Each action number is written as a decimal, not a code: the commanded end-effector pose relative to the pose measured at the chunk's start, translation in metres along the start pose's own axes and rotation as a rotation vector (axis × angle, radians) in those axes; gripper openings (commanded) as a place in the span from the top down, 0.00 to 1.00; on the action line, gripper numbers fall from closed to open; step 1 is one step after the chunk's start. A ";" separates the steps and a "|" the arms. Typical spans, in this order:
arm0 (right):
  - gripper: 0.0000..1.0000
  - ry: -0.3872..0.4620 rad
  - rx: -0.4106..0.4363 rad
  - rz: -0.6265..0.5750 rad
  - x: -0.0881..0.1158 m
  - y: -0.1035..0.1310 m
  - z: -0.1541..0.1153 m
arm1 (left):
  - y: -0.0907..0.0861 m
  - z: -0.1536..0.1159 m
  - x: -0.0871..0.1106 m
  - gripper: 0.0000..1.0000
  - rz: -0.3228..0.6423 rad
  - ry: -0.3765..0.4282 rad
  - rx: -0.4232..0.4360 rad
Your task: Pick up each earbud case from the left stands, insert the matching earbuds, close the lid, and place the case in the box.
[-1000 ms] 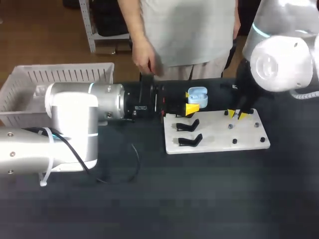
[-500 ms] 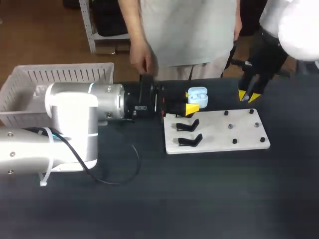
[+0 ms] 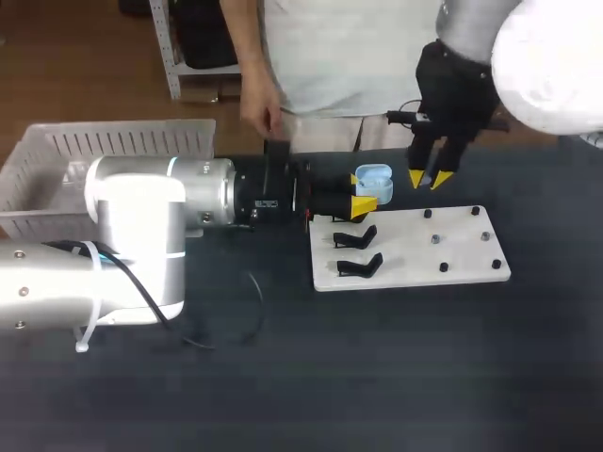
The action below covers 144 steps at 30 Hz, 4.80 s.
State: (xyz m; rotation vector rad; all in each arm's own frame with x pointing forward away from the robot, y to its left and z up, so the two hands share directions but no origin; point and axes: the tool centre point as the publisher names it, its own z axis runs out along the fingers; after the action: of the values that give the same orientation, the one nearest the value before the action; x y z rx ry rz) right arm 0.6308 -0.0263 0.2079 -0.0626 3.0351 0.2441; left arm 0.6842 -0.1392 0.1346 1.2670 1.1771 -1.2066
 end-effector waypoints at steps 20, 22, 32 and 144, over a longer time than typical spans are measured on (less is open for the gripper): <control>1.00 0.016 0.073 -0.083 -0.005 0.023 -0.004 | 0.000 0.000 0.001 1.00 0.003 -0.003 -0.003; 1.00 0.027 0.075 -0.112 -0.004 0.031 -0.005 | 0.000 0.000 0.001 1.00 0.003 -0.003 -0.003; 1.00 0.091 0.104 -0.203 -0.006 0.048 0.001 | 0.000 0.000 0.001 1.00 0.003 -0.003 -0.003; 1.00 0.184 0.100 -0.291 -0.035 0.055 0.031 | 0.000 0.000 0.001 1.00 0.003 -0.003 -0.003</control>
State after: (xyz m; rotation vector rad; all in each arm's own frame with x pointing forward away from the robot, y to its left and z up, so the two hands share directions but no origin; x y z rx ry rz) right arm 0.6660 0.0340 0.1894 -0.5444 3.1581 0.0662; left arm 0.6842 -0.1393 0.1346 1.2670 1.1772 -1.2066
